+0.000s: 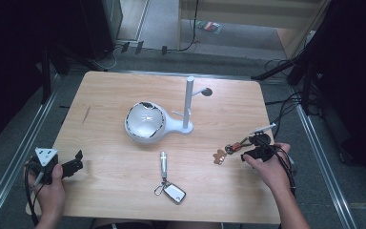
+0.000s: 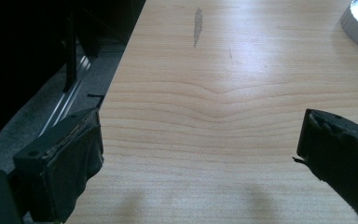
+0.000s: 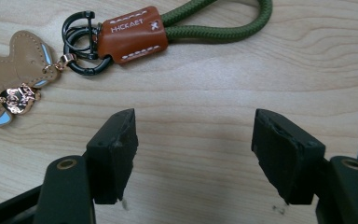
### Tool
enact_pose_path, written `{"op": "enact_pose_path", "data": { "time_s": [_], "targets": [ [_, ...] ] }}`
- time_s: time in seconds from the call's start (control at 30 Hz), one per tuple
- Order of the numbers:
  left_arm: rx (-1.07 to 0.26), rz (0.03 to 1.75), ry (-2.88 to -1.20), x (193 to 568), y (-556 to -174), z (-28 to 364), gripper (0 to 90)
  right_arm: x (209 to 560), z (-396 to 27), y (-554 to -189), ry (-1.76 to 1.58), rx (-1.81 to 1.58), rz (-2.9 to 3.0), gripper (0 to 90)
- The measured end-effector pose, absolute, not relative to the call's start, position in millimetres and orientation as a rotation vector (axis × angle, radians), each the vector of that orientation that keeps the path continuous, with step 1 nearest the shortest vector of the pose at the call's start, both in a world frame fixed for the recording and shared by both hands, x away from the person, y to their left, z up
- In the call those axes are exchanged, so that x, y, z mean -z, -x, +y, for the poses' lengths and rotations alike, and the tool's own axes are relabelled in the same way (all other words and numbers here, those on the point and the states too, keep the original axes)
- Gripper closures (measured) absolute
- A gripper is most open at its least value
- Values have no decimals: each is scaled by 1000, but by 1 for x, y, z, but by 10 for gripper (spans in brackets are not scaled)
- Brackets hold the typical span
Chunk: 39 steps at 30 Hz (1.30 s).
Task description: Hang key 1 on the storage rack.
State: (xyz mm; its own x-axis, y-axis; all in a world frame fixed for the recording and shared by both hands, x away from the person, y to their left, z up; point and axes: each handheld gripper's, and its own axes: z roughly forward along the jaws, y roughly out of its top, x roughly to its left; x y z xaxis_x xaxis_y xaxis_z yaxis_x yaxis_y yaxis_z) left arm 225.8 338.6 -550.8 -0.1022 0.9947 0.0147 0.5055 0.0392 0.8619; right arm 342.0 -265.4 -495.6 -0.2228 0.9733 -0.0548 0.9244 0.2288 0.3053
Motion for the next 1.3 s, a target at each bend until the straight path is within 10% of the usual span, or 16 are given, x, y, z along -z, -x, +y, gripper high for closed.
{"op": "enact_pose_path", "data": {
  "time_s": [1.3],
  "targets": [
    [-973,1689,-1533,551,-226,338,4,497,-249,-409,-2209,-207,2270,337]
  ]
}}
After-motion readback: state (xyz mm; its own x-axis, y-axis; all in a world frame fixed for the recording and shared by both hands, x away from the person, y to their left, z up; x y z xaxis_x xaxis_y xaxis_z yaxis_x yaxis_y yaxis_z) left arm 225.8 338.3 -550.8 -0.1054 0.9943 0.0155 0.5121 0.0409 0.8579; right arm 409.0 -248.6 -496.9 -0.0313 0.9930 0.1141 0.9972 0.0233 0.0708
